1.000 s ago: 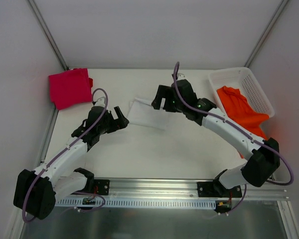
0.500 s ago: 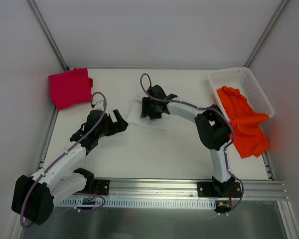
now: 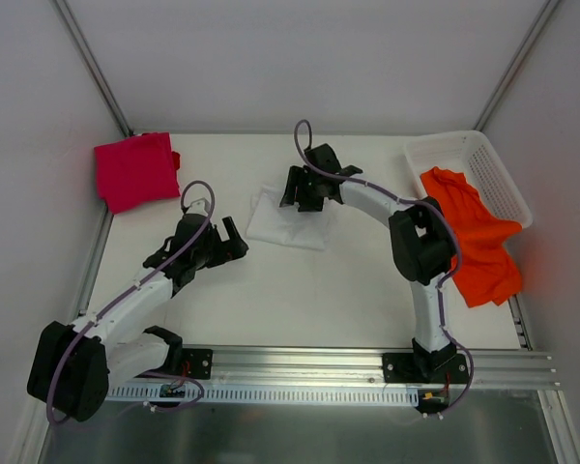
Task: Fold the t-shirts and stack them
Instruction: Fold the tshirt
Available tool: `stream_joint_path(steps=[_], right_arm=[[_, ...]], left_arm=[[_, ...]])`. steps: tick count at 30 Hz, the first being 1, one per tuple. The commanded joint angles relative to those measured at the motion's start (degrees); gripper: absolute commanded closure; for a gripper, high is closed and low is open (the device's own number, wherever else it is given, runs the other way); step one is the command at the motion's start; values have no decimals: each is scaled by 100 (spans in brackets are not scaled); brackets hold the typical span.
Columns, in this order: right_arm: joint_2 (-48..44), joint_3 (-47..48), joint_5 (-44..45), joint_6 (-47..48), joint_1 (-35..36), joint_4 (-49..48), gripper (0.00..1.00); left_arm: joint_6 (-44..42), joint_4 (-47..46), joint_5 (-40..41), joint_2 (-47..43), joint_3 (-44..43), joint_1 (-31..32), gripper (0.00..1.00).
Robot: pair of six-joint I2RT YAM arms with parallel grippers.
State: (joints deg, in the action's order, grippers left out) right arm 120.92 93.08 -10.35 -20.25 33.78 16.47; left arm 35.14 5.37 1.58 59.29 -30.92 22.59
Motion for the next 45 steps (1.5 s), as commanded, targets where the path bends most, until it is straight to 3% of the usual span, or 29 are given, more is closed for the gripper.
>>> stream_joint_path(steps=[1, 11, 14, 17, 24, 30, 35, 39, 45], right_arm=[[-8, 553, -406, 91, -292, 14, 37], [749, 1573, -643, 469, -1312, 497, 36], [408, 1302, -696, 505, -1593, 454, 36], [-50, 863, -705, 513, -1769, 314, 36], [-2070, -1138, -635, 241, -1901, -196, 34], [-4223, -2703, -398, 372, -1902, -162, 32], [-5927, -3374, -143, 408, -1910, 251, 30], [-6817, -3647, -46, 390, -1902, 602, 28], [-7626, -4122, -11, 250, -1901, 866, 28]], left_arm=[[-86, -115, 132, 118, -64, 53, 1], [185, -167, 140, 390, -81, 70, 1], [676, -509, 88, 382, 128, 157, 1], [1231, -1641, 157, 521, 602, 351, 1], [3190, -2672, 1773, 1795, 587, 1423, 1], [4395, -2760, 2459, 2806, 157, 1713, 1], [5432, -2927, 2707, 3738, -89, 1819, 1], [5478, -2945, 2514, 4380, -642, 1828, 1], [4522, -3374, 2163, 4759, -847, 1706, 1]])
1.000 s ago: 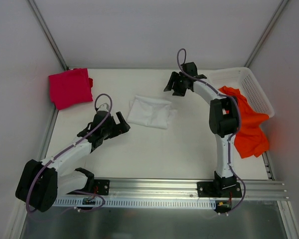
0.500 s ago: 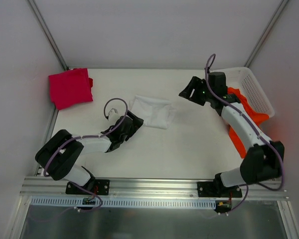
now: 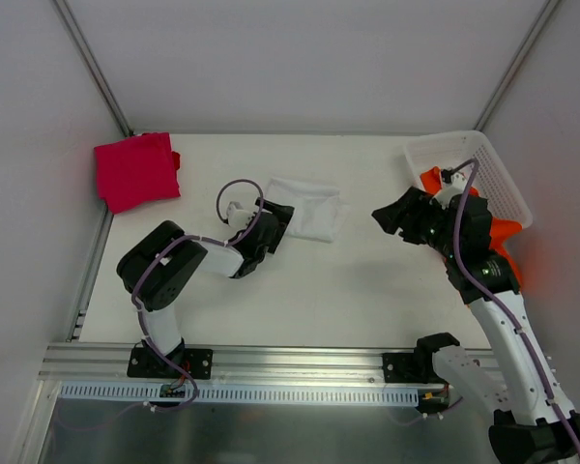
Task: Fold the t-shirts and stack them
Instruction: Fold the tshirt
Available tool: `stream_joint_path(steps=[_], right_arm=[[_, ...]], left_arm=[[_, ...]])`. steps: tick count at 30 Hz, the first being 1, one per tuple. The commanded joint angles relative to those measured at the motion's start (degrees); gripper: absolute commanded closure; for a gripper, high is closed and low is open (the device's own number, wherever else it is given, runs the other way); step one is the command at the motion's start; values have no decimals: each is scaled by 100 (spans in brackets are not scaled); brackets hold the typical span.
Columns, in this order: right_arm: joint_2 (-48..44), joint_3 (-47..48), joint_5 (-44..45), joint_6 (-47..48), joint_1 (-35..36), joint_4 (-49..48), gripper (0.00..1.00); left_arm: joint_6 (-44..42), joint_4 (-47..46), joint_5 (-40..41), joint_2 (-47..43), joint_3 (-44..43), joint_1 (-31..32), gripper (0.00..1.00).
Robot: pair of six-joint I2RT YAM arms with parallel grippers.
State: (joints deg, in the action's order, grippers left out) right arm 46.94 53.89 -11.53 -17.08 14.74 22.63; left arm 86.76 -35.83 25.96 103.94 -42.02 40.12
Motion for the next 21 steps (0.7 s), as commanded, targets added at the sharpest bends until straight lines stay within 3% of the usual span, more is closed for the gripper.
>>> stream_joint_path(steps=[1, 3, 5, 7, 8, 9, 11, 16, 21], right_arm=[[-281, -255, 159, -67, 2, 259, 28], [-343, -387, 177, -94, 2, 259, 28], [-343, -440, 151, -137, 2, 259, 28], [-352, -554, 99, -181, 2, 154, 28], [-352, -590, 81, -251, 2, 110, 28], [-361, -668, 55, -287, 2, 58, 28], [-370, -757, -16, -357, 2, -127, 28], [-405, -932, -69, -507, 11, -312, 28], [-492, -968, -121, -533, 2, -277, 28]], left_arm=[[-1174, 405, -397, 233, 325, -100, 4], [-1756, 96, -791, -82, 518, -293, 15], [-2591, 224, -1021, -355, 546, -451, 40], [-3293, 847, -1215, -751, 301, -715, 57], [-3506, 1546, -1224, -866, 65, -794, 75], [-3717, 1858, -1233, -1067, -16, -865, 84], [-4288, 2359, -1014, -1322, -78, -979, 90], [-4949, 2511, -811, -2105, 176, -1181, 100], [-5414, 2677, -846, -2133, -51, -1340, 100]])
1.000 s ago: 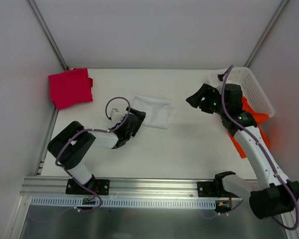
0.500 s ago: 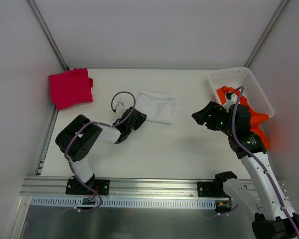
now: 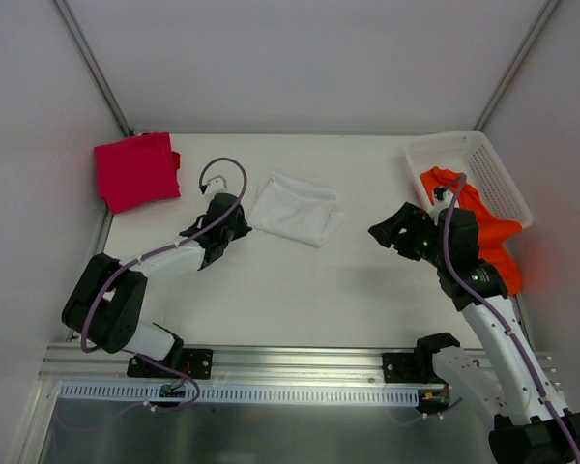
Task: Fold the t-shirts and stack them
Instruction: Fold the tshirt, then neatly place the folded tshirt to the corner
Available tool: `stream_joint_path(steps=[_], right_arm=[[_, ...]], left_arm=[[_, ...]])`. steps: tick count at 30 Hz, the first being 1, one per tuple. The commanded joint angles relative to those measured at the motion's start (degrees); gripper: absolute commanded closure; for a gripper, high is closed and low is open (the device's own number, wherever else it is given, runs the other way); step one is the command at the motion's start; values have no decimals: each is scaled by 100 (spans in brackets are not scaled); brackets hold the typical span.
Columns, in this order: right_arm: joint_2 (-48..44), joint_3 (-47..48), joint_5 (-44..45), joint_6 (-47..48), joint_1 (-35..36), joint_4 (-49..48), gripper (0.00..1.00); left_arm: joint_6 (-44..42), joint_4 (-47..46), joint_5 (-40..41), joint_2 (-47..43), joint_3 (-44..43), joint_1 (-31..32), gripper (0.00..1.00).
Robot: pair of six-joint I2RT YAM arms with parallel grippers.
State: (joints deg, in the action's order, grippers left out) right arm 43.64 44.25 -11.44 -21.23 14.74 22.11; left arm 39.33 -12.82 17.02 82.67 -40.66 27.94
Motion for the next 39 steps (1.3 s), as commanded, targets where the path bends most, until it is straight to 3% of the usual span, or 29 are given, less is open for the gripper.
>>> stream_joint_path(steps=[1, 3, 4, 5, 7, 11, 13, 14, 17, 19, 23, 32, 33, 34, 37, 38, 39], right_arm=[[-189, -13, -122, -100, 11, -198, 28], [-303, -30, -86, -74, 2, -119, 28], [-329, -39, -51, -65, 2, -102, 28], [-373, -83, -34, -56, 2, -93, 28], [-435, -109, 10, -47, 11, -84, 27], [-444, -144, -7, -65, 2, -40, 27], [-479, -153, 2, -56, 2, -14, 27], [-505, -162, 10, -48, 11, 21, 27], [-593, -189, 54, -13, 2, 144, 27], [-663, -154, 98, 40, 2, 250, 28], [-830, -66, 247, 216, 2, 644, 27], [-1059, 102, 503, 497, 2, 1041, 27], [-1050, 101, 494, 497, 2, 1041, 26], [-1033, 101, 476, 506, 2, 1041, 26], [-989, 84, 441, 532, 2, 1032, 27], [-989, 75, 441, 541, 2, 1024, 26], [-989, 49, 441, 550, 2, 1032, 26]], left_arm=[[-733, 551, 21, 29, -292, -140, 100], [-830, 745, -259, 99, -582, -175, 97], [-787, 763, -434, 117, -618, -175, 52], [-656, 763, -723, 117, -601, -167, 28], [-77, 405, -1032, 161, -330, -175, 1], [1387, -1079, -1623, 459, 538, -158, 1], [2075, -1833, -1421, 548, 1118, -79, 1], [2775, -1995, -1246, 609, 1296, -26, 1], [3771, -2364, -455, 793, 1614, 351, 1], [4029, -2243, -51, 943, 1379, 588, 1], [4459, -2163, -66, 1653, 868, 677, 1], [4558, -2137, 12, 2542, 156, 809, 3], [4522, -2128, 56, 2569, 112, 809, 5], [4478, -2154, 91, 2639, 24, 800, 16], [4111, -2277, 109, 2754, -143, 765, 37], [3987, -2312, 100, 2780, -187, 748, 52], [3864, -2348, 48, 2815, -222, 695, 60]])
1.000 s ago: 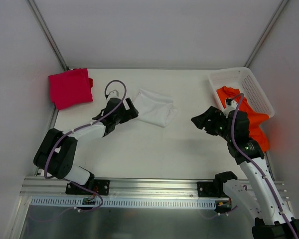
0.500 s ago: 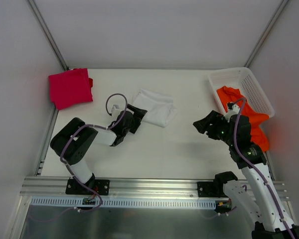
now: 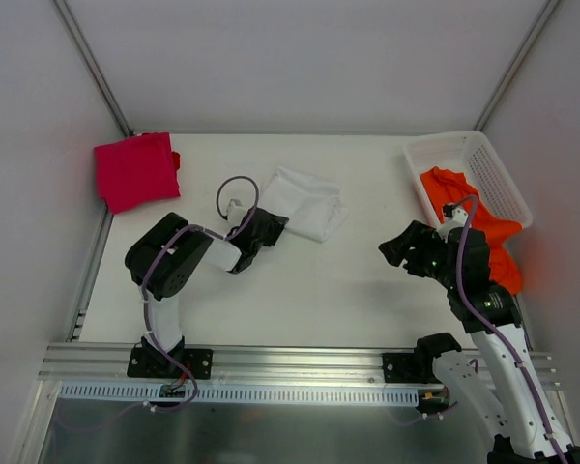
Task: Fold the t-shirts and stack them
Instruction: Neatly place the folded tshirt to the corner
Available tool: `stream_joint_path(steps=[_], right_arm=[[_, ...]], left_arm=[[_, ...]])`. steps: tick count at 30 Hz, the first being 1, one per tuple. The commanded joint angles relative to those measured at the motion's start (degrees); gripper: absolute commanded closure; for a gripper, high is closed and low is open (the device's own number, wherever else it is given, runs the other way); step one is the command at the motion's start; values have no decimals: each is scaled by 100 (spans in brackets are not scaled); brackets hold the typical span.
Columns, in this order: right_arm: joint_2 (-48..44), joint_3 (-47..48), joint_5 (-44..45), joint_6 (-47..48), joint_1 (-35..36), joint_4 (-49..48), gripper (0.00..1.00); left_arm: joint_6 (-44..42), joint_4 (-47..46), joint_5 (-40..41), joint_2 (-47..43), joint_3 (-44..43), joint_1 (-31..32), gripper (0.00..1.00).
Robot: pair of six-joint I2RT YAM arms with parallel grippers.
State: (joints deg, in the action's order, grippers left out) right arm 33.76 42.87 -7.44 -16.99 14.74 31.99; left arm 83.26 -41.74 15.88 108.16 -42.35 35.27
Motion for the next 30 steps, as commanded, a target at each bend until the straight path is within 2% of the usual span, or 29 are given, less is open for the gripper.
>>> stream_joint_path(steps=[1, 2, 5, 10, 13, 14, 15, 16, 17, 19, 20, 22, 23, 25, 26, 27, 30], right_arm=[[-10, 169, 41, 144, 2, 44, 26], [-18, 134, 50, 161, 2, 44, 26], [-45, 72, 67, 179, 2, 53, 26], [-62, -16, 59, 188, 2, 27, 26], [-54, 2, 15, 161, 2, 18, 26], [-71, 2, 6, 153, 2, 18, 26], [-80, -7, -3, 135, 2, 1, 26], [-89, -24, -12, 100, 2, -69, 26], [-97, -77, -29, 65, 11, -131, 26], [-89, -138, -161, -14, 2, -306, 26], [-63, -174, -292, -110, 2, -359, 26], [-45, -192, -407, -146, 2, -439, 26], [-45, -200, -433, -172, 2, -422, 26], [-132, -227, -425, -164, 2, -343, 26], [-185, -244, -381, -147, 2, -316, 26], [-229, -279, -372, -146, 2, -290, 26], [-431, -332, -337, -164, 2, -193, 26]], left_arm=[[-678, 552, 161, 319, -115, -63, 70], [-758, 535, 144, 346, -133, -90, 80], [-969, 491, 38, 443, -142, -257, 90], [-1373, 219, -181, 435, -11, -503, 96], [-2301, 437, -699, 294, -237, -740, 95], [-2706, 612, -1222, 285, -430, -923, 92], [-3067, 979, -1471, 250, -676, -1021, 90], [-3427, 2019, -1535, 197, -1253, -1083, 85], [-4153, 2542, -1518, 205, -1580, -1127, 82], [-5034, 3858, -1194, 267, -2396, -1232, 81], [-5283, 4049, -931, 276, -2645, -1311, 75], [-5591, 4356, -876, 206, -2743, -1452, 72], [-5593, 4445, -815, 136, -2726, -1505, 50], [-5515, 4464, -535, -135, -2560, -1645, 26], [-5479, 4455, -438, -233, -2498, -1672, 5], [-5461, 4455, -384, -321, -2419, -1681, 1], [-5356, 4446, -559, -620, -2244, -1690, 1]])
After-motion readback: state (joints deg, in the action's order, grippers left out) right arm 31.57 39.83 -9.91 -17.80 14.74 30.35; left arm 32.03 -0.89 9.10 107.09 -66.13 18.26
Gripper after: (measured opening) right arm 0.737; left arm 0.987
